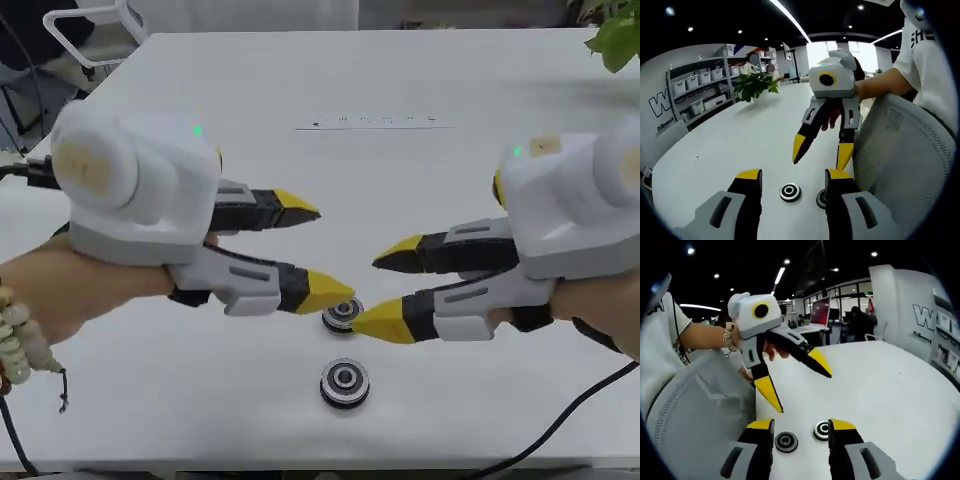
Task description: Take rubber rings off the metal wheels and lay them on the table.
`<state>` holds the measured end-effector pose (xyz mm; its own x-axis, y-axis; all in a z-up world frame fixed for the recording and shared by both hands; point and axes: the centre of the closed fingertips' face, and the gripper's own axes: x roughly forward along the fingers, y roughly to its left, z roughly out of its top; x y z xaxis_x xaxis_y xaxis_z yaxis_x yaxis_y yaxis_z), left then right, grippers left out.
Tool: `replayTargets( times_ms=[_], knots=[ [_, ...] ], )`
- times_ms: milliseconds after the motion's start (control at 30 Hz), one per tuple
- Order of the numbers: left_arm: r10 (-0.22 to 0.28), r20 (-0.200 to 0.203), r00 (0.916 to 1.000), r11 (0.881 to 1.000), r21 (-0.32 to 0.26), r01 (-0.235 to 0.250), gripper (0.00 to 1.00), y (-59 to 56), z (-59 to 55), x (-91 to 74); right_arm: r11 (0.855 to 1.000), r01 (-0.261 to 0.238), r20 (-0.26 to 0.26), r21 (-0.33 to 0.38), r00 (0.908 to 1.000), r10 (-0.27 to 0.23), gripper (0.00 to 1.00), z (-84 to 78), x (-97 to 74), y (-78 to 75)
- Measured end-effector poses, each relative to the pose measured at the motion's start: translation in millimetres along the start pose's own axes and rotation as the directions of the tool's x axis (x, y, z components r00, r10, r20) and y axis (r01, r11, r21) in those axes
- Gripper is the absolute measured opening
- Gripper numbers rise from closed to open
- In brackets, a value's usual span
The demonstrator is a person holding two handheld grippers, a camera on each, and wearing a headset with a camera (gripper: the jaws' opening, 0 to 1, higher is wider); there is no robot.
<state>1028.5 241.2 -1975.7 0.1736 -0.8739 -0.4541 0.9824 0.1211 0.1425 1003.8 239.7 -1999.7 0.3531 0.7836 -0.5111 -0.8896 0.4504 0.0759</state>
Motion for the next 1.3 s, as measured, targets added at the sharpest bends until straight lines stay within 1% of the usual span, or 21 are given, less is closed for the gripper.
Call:
replayTargets(
  times_ms=[100, 133, 167, 233, 267, 333, 400, 433, 500, 567, 600, 733, 833, 867, 900, 1033, 1167, 1267, 1300],
  knots=[
    [-0.019, -0.013, 0.9997, 1.0, -0.009, 0.019, 0.45, -9.8, -11.5, 4.5, 0.999, -0.029, -0.046, -0.015, 0.9985, 0.028, 0.37, -11.9, 6.5, 6.9],
    [-0.016, -0.003, 0.9999, 0.999, -0.035, 0.016, 0.43, -13.0, -15.1, 6.3, 0.999, -0.042, -0.074, -0.019, 0.9965, 0.04, 0.36, -18.2, 8.8, 9.6],
    [-0.021, 0.001, 0.9998, 0.999, -0.045, 0.021, 0.41, -15.2, -16.6, 6.9, 0.998, -0.052, -0.101, -0.028, 0.9937, 0.048, 0.37, -23.3, 9.6, 11.9],
    [-0.054, -0.013, 0.9984, 0.997, -0.05, 0.054, 0.37, -24.0, -25.2, 8.1, 0.997, -0.053, -0.138, -0.053, 0.9894, 0.045, 0.36, -31.8, 11.4, 13.9],
    [-0.073, -0.034, 0.9967, 0.996, -0.045, 0.072, 0.36, -28.3, -30.7, 8.5, 0.997, -0.06, -0.143, -0.053, 0.9884, 0.052, 0.36, -33.9, 12.5, 15.6],
    [-0.086, -0.043, 0.9953, 0.995, -0.056, 0.084, 0.36, -32.0, -36.3, 9.7, 0.996, -0.081, -0.148, -0.026, 0.9861, 0.076, 0.34, -38.9, 14.9, 19.4],
    [-0.1, -0.05, 0.9938, 0.992, -0.08, 0.095, 0.35, -34.8, -41.5, 11.9, 0.996, -0.086, -0.151, -0.011, 0.985, 0.083, 0.31, -43.4, 18.0, 19.7],
    [-0.107, -0.054, 0.9928, 0.992, -0.079, 0.103, 0.35, -36.0, -43.1, 12.5, 0.996, -0.087, -0.16, -0.005, 0.9833, 0.086, 0.29, -46.2, 19.2, 20.3],
    [-0.109, -0.056, 0.9925, 0.991, -0.085, 0.104, 0.35, -37.2, -45.3, 14.0, 0.995, -0.096, -0.175, 0.008, 0.9799, 0.096, 0.29, -51.4, 22.4, 23.2],
    [-0.116, -0.046, 0.9922, 0.987, -0.117, 0.11, 0.34, -38.7, -47.1, 15.7, 0.994, -0.105, -0.186, 0.012, 0.977, 0.105, 0.28, -54.7, 24.8, 26.2],
    [-0.124, -0.049, 0.991, 0.986, -0.121, 0.118, 0.33, -40.1, -49.0, 16.6, 0.994, -0.105, -0.202, 0.007, 0.9738, 0.104, 0.27, -58.0, 26.1, 27.0],
    [-0.143, -0.077, 0.9866, 0.986, -0.1, 0.135, 0.29, -45.6, -56.5, 19.6, 0.996, -0.09, -0.235, -0.015, 0.9684, 0.084, 0.27, -64.9, 28.4, 24.3],
    [-0.155, -0.084, 0.9843, 0.985, -0.093, 0.148, 0.28, -49.7, -59.4, 23.5, 0.996, -0.085, -0.232, -0.013, 0.9694, 0.079, 0.26, -64.8, 27.8, 23.1],
    [-0.17, -0.093, 0.9811, 0.983, -0.092, 0.161, 0.27, -52.9, -61.6, 25.3, 0.997, -0.08, -0.232, -0.014, 0.9699, 0.075, 0.25, -64.8, 27.9, 22.2],
    [-0.185, -0.098, 0.9778, 0.98, -0.093, 0.176, 0.26, -56.1, -62.4, 26.2, 0.997, -0.076, -0.234, -0.015, 0.9696, 0.07, 0.25, -65.5, 27.8, 21.3],
    [-0.201, -0.095, 0.9749, 0.978, -0.075, 0.195, 0.23, -62.1, -60.7, 29.9, 0.998, -0.069, -0.245, -0.01, 0.9673, 0.064, 0.24, -69.3, 27.6, 19.0],
    [-0.202, -0.112, 0.9729, 0.979, -0.054, 0.197, 0.21, -62.7, -64.1, 31.3, 0.997, -0.074, -0.25, -0.013, 0.9658, 0.068, 0.23, -70.6, 28.4, 20.4],
    [-0.193, -0.136, 0.9717, 0.981, -0.041, 0.19, 0.15, -60.7, -70.1, 31.6, 0.997, -0.076, -0.253, -0.012, 0.9648, 0.07, 0.23, -71.8, 29.1, 21.4],
    [-0.185, -0.128, 0.9745, 0.983, -0.024, 0.183, 0.13, -59.9, -68.6, 31.0, 0.997, -0.073, -0.253, -0.01, 0.965, 0.068, 0.23, -72.5, 29.2, 20.9]
  ],
)
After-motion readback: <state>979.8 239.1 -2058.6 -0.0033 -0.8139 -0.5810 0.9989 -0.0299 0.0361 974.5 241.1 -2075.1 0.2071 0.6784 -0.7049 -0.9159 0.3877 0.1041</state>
